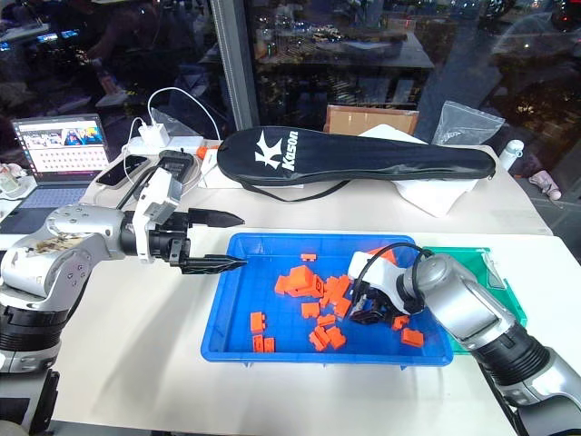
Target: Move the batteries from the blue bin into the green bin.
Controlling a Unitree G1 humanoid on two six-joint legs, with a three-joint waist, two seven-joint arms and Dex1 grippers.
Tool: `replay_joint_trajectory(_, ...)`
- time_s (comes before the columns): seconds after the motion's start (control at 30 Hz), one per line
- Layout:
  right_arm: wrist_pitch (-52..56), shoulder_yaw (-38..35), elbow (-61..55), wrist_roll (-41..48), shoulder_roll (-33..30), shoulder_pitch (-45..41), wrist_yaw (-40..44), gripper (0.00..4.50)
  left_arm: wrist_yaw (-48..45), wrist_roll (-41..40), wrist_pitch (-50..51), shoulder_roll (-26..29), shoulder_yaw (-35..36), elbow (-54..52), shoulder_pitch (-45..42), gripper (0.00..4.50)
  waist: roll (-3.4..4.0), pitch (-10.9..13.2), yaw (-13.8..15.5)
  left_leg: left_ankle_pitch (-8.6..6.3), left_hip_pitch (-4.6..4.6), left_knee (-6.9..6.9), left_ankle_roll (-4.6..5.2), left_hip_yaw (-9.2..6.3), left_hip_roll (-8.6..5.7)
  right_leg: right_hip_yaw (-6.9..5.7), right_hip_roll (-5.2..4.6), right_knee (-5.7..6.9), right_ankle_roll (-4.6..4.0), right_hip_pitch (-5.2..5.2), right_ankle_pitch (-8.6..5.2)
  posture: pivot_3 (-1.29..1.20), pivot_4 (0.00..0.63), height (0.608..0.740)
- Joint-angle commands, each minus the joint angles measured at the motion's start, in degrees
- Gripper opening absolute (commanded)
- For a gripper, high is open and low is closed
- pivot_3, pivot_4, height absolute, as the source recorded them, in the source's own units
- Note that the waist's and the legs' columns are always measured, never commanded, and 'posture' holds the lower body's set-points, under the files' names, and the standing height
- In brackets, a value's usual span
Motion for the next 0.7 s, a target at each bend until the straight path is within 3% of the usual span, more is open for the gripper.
replay_joint_trajectory(0.03,0.8,-4.3,-2.0,1.1,-2.3,-0.7,0.7,2.47,-0.8,0.5,-1.9,-0.7,-0.6,0.5,-1.9,4.5,0.0,0.0,0.0,0.0,-0.01,0.0,0.0,0.0,0.0,0.0,0.0,0.0,0.0,0.0,0.0,0.0,0.15,0.731)
replay_joint_trajectory(0.23,3.0,-13.2,-3.5,5.2,-7.9,-4.1,3.3,2.47,-1.7,1.0,-3.0,-2.1,-1.8,2.1,-3.3,4.5,0.0,0.0,0.0,0.0,-0.04,0.0,0.0,-0.01,-0.01,0.0,0.0,-0.01,0.0,-0.02,0.0,0.0,0.15,0.731)
replay_joint_trajectory(0.37,1.1,-18.1,-0.4,4.7,-14.9,-4.2,4.1,2.47,-2.5,0.9,-3.2,-3.4,-2.4,3.1,-4.2,4.5,0.0,0.0,0.4,0.0,-0.02,-0.03,0.0,-0.01,0.0,-0.03,-0.01,-0.04,-0.01,-0.01,-0.01,0.0,0.15,0.731)
replay_joint_trajectory(0.53,-6.0,-22.0,6.9,1.6,-24.8,2.9,5.4,2.47,-2.9,0.9,-3.1,-4.8,-2.8,4.1,-5.5,4.5,-0.01,0.0,0.8,0.0,-0.05,-0.04,0.0,-0.01,0.0,-0.05,-0.02,-0.1,-0.02,-0.01,-0.01,0.0,0.15,0.731)
replay_joint_trajectory(0.7,-7.6,-23.2,8.9,2.3,-23.9,7.1,4.3,2.47,-3.2,1.0,-2.9,-4.9,-3.1,4.3,-5.6,4.5,0.06,0.0,-0.1,0.0,-0.01,-0.05,0.0,0.0,0.01,-0.03,-0.02,-0.09,-0.03,-0.03,-0.02,0.0,0.15,0.731)
